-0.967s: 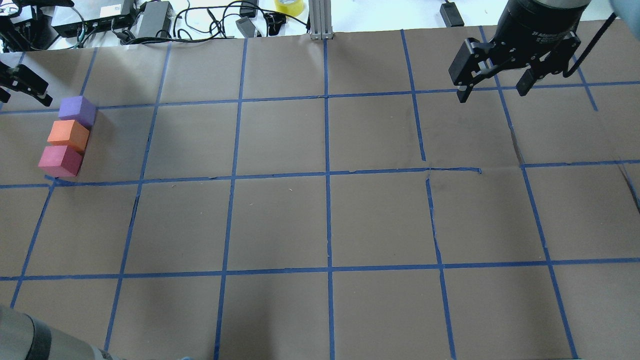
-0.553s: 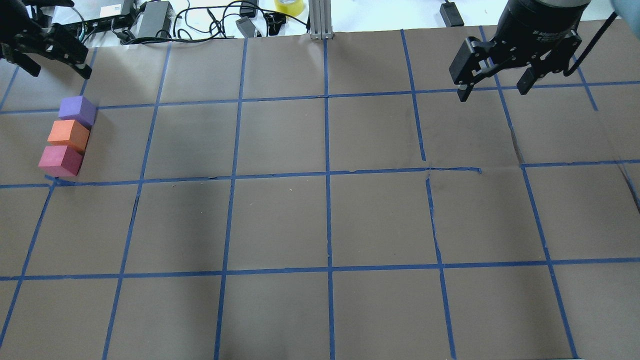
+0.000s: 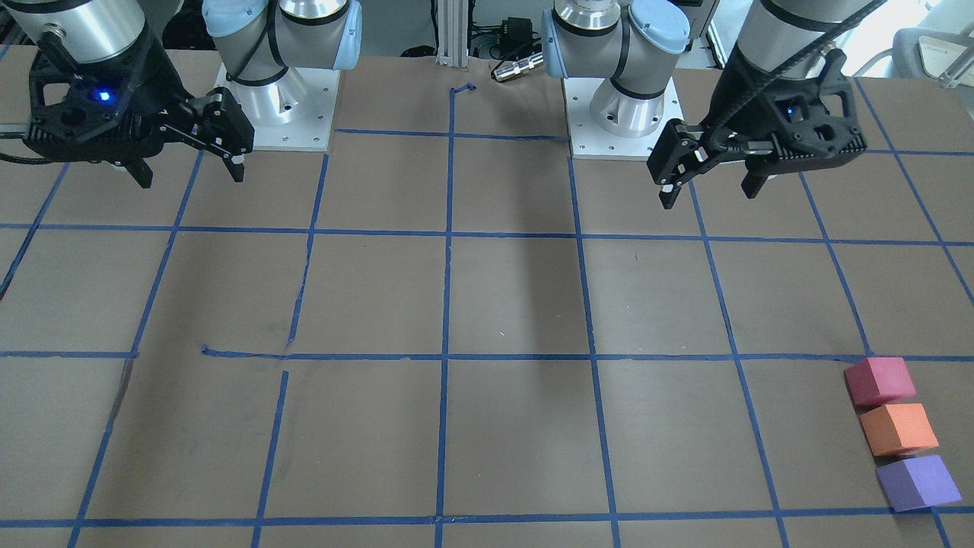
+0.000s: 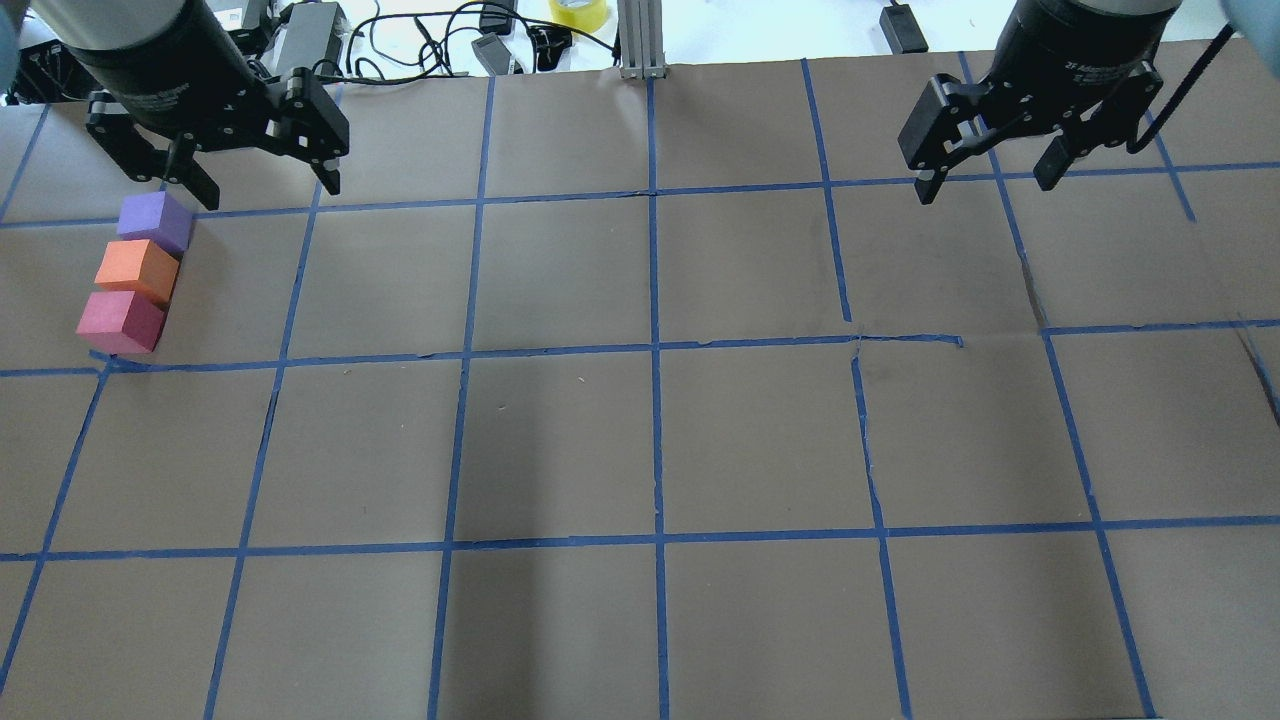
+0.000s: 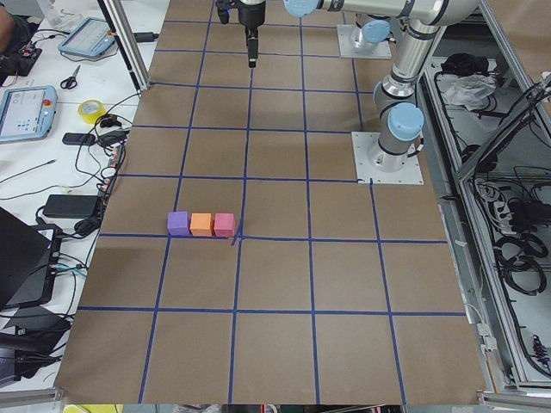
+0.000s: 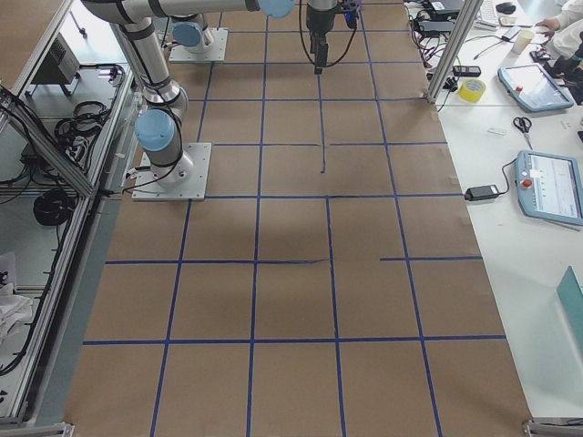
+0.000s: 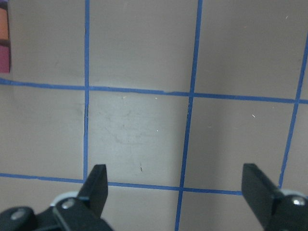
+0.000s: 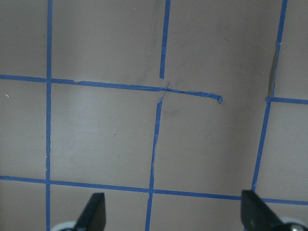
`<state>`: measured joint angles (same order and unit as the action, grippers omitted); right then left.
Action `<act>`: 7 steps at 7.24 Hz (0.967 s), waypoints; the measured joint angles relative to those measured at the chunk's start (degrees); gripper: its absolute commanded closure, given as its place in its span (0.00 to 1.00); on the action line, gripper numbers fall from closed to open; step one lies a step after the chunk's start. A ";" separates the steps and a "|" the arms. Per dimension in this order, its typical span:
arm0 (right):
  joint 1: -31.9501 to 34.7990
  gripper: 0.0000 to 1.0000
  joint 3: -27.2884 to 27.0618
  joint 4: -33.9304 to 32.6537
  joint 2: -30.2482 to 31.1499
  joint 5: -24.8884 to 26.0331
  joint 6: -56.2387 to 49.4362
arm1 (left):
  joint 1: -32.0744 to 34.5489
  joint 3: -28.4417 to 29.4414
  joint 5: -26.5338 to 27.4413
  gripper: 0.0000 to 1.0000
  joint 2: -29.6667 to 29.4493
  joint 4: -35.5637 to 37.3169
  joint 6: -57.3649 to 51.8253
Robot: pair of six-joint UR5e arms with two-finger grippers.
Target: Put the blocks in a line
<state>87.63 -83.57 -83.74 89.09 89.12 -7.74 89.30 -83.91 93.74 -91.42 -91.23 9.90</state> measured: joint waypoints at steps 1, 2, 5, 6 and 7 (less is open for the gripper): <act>0.00 0.00 0.00 -0.01 -0.01 0.00 0.00 | 1.72 -0.25 0.13 0.00 -0.47 1.88 3.93; 0.00 0.00 -0.01 -0.02 0.00 0.00 0.00 | 2.61 -0.02 -0.47 0.00 -0.55 2.86 4.23; 0.00 0.00 -0.01 0.04 0.08 0.08 0.00 | 2.86 0.98 -12.59 0.00 1.21 3.36 -3.34; 0.00 0.00 -0.01 0.04 0.09 0.07 0.00 | 2.68 1.02 -12.85 0.00 1.87 3.13 -8.44; 0.00 0.00 -0.01 -0.04 -0.01 0.05 0.00 | 2.50 0.94 -10.62 0.00 2.56 1.77 -10.98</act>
<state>87.63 -83.58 -83.77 89.08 89.17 -7.73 91.80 -82.97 83.12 -88.86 -89.46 -1.07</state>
